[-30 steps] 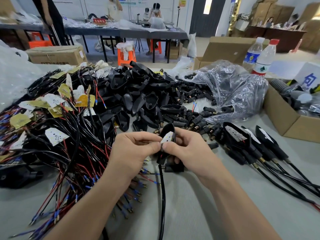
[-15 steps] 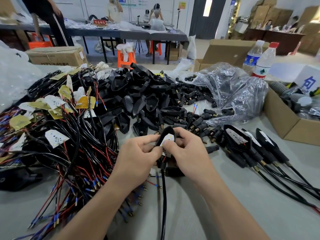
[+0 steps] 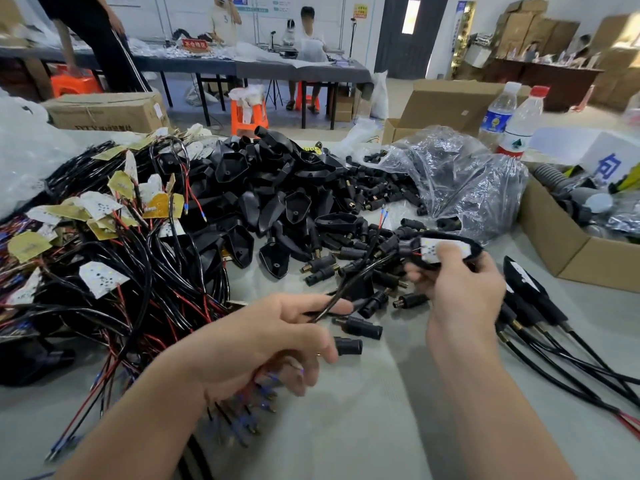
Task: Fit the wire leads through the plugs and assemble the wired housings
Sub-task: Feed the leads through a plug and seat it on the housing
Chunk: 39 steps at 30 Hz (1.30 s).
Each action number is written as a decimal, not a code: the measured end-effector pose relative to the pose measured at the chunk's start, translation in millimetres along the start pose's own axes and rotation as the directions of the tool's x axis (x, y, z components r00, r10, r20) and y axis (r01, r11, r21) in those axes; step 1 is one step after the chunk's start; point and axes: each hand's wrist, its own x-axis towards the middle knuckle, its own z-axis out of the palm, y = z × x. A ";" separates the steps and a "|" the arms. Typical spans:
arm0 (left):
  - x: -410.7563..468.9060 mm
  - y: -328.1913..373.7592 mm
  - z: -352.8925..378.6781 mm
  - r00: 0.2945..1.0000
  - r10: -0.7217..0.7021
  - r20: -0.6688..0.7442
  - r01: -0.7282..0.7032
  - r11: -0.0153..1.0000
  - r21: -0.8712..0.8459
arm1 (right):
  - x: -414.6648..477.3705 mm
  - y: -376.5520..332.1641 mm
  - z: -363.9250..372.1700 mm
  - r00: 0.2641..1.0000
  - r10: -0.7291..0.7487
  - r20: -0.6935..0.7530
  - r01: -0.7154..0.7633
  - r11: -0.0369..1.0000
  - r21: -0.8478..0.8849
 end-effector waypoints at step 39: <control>2.9 -4.4 -28.7 0.610 0.455 -0.649 -0.306 0.891 0.337 | -63.5 27.8 17.2 0.610 -0.129 0.782 0.709 0.529 -0.466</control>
